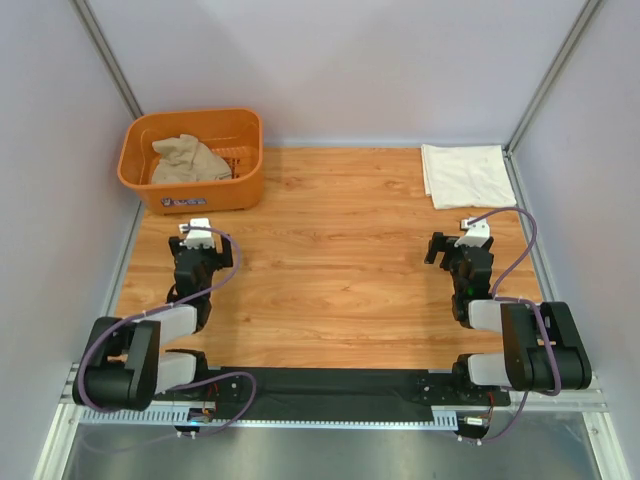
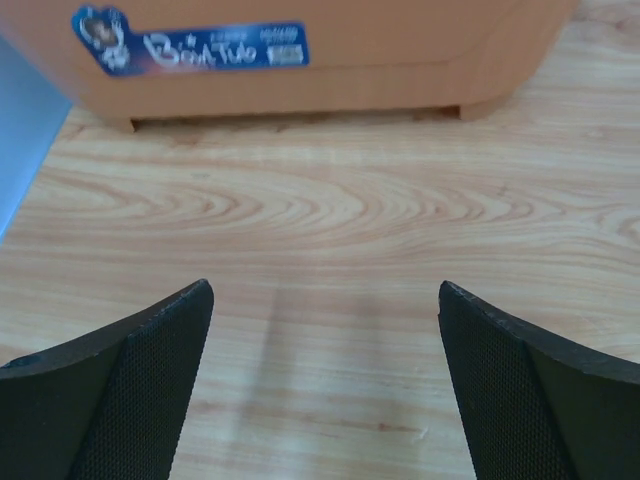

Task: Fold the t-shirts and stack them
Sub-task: Grab the tshirt from the pile

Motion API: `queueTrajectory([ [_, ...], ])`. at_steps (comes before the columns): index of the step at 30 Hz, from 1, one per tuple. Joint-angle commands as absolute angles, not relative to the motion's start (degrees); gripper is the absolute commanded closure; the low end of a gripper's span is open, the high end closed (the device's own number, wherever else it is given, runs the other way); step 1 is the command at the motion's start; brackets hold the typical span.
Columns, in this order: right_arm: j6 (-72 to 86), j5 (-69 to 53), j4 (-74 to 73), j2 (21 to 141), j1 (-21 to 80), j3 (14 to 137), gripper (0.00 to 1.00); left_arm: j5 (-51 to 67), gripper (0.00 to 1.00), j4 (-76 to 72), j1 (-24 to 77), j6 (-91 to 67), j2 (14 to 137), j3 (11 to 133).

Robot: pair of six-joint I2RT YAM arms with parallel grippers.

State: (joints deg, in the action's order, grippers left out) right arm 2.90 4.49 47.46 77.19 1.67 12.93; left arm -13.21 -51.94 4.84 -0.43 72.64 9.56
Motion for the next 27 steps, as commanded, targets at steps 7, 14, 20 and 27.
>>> queueTrajectory([
  [7, 1.6, 6.7, 52.7, 76.9, 1.7, 14.1, 0.00, -25.3, 0.00, -25.2, 4.7, -12.8, 53.9, 20.8],
  [14, 8.7, 26.0, 21.1, 63.1, 9.0, 25.2, 0.00, -40.8, 0.00, 4.3, 3.3, -26.5, 61.8, 42.9],
  [20, 16.3, 10.9, -14.4, 57.5, 9.1, 42.3, 0.00, -32.1, 0.00, 30.1, 1.8, -17.9, 82.4, 75.6],
  [27, 17.7, 0.9, -26.8, 50.1, 9.1, 47.7, 0.00, -15.8, 0.18, 23.2, -1.7, -7.2, 91.4, 89.1],
])
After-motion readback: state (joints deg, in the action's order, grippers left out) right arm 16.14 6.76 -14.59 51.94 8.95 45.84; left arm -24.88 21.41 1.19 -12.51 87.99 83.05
